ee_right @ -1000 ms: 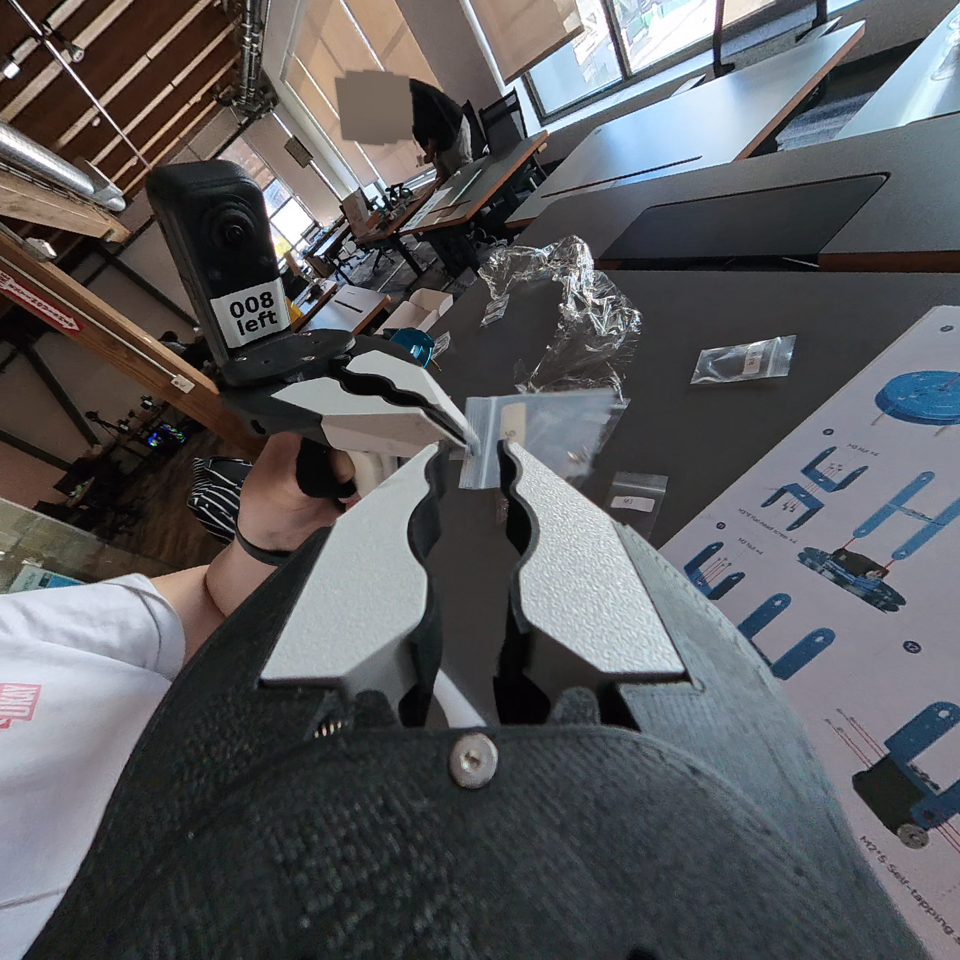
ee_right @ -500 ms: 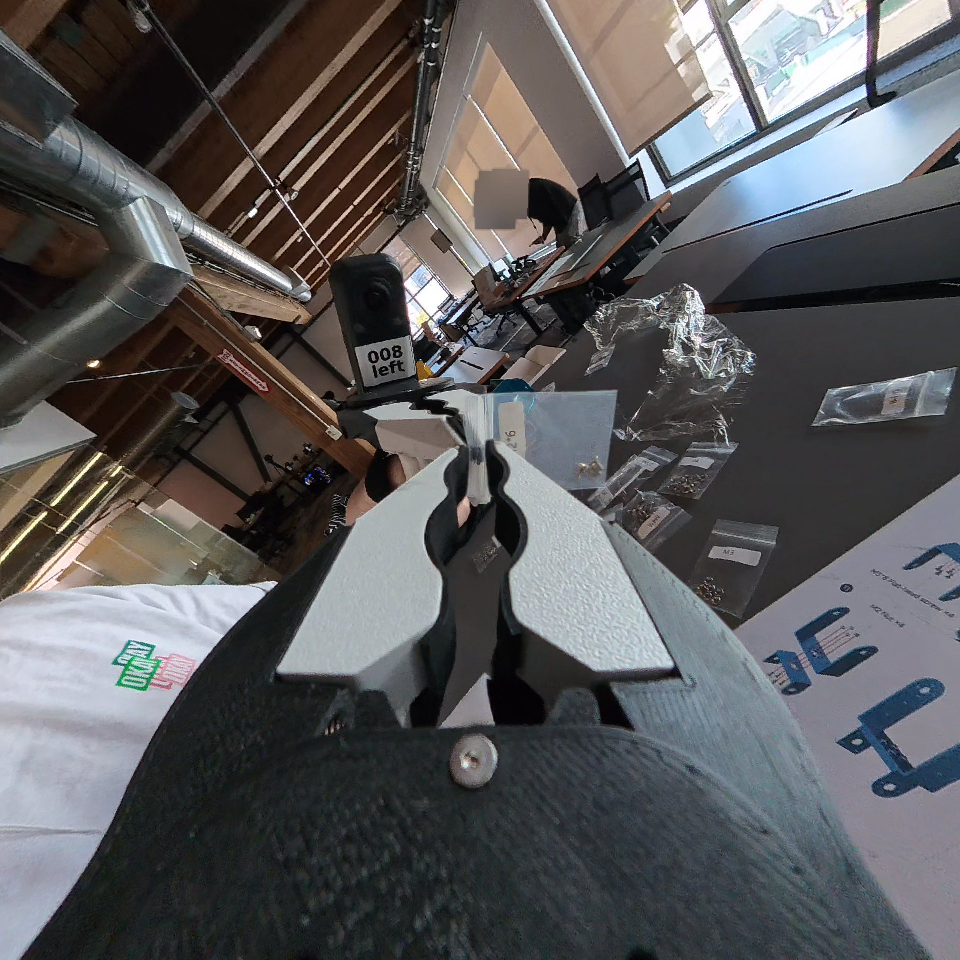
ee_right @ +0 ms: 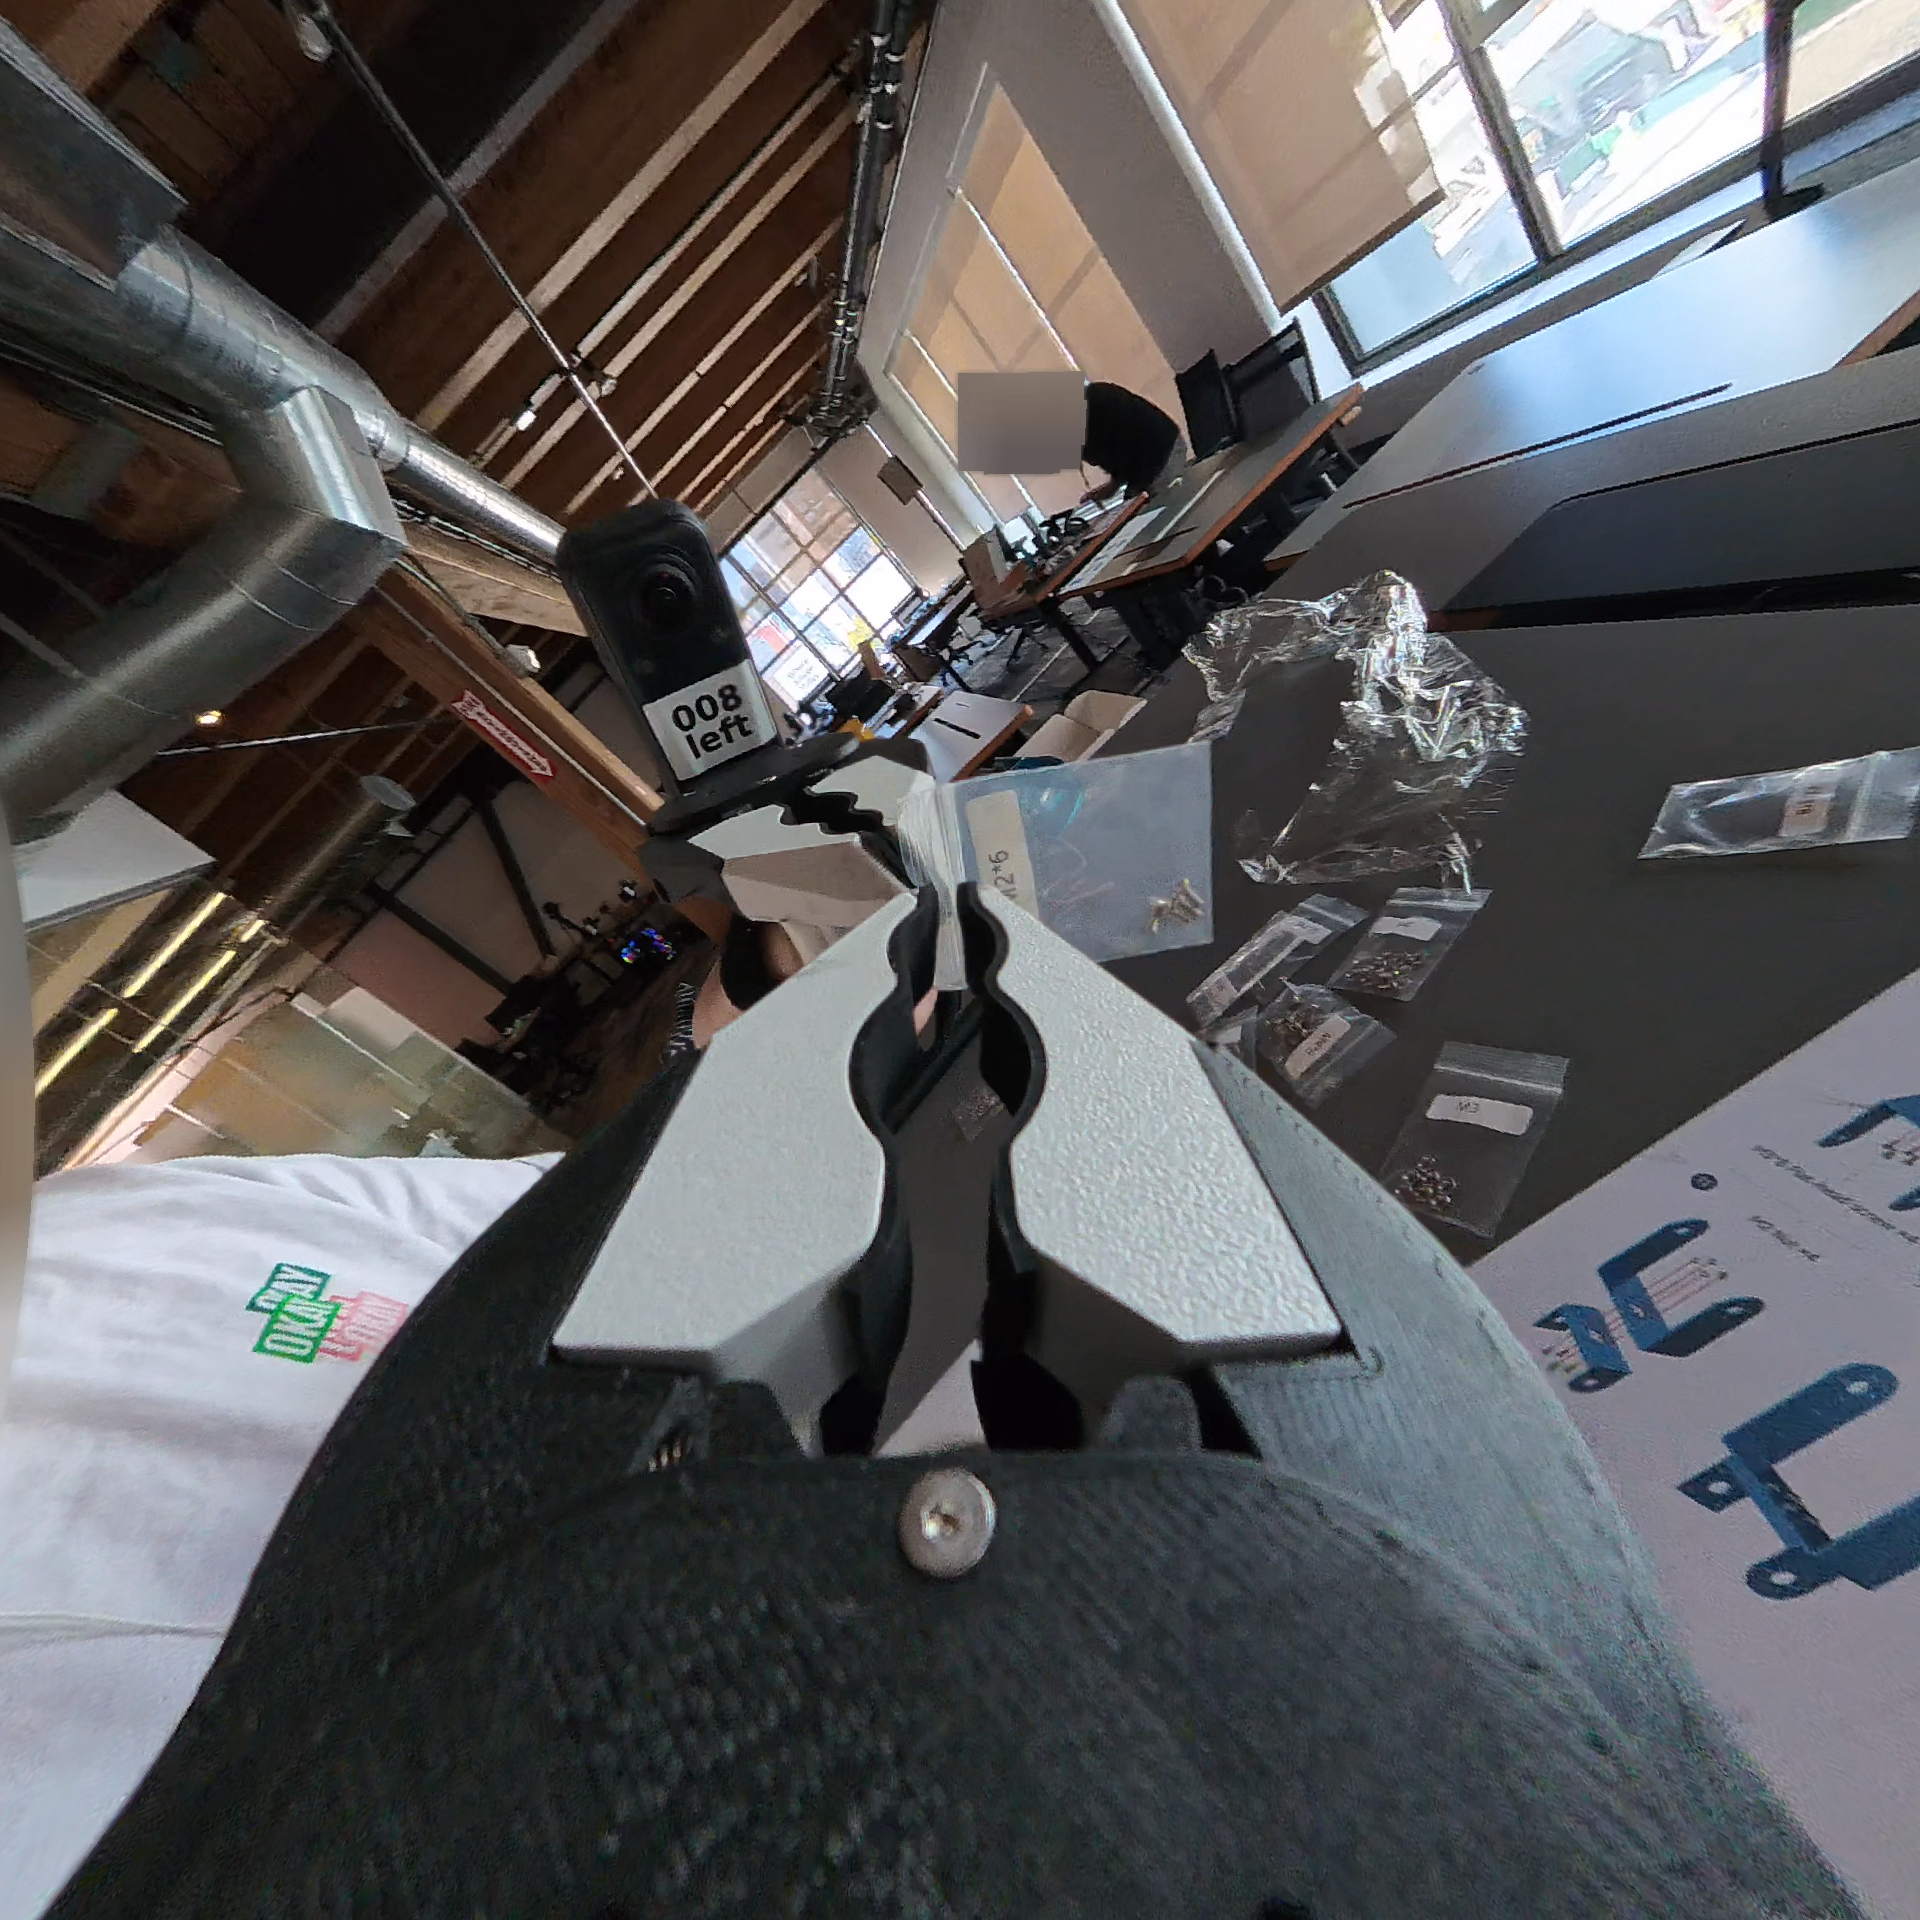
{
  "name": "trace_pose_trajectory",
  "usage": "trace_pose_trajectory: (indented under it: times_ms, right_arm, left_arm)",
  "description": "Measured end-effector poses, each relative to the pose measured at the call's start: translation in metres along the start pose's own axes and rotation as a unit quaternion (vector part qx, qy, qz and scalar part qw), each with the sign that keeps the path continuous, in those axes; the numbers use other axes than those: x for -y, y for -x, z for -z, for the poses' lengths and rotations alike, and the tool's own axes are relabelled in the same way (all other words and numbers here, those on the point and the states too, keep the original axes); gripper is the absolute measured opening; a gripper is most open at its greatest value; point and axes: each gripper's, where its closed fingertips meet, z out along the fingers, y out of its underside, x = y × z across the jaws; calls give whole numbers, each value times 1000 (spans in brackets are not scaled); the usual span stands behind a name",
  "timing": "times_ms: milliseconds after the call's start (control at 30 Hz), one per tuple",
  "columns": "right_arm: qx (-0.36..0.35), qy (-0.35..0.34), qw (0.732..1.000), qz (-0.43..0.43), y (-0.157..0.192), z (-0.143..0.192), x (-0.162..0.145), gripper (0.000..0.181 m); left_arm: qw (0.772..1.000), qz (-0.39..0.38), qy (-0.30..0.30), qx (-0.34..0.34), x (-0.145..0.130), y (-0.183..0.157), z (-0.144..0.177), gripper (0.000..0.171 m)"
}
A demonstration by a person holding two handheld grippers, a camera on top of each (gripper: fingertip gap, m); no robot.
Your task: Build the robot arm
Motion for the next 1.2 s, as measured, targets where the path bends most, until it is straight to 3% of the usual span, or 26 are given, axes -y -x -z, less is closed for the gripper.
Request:
trace_pose_trajectory:
  times_ms: [200,600,867,1200]
  right_arm:
    - [-11,11,1000,21,-3,0,-2,0]
    - [-187,39,974,119,-55,-11,-14,0]
    - [-241,62,963,104,-89,-16,-30,0]
    - [-260,56,957,113,-104,-8,-32,0]
  left_arm:
    - [1000,-1,9,1,-4,2,-1,0]
    - [995,28,36,88,-31,56,-3,0]
    - [986,49,69,142,-58,87,-11,0]
    - [981,20,87,174,-65,93,-22,0]
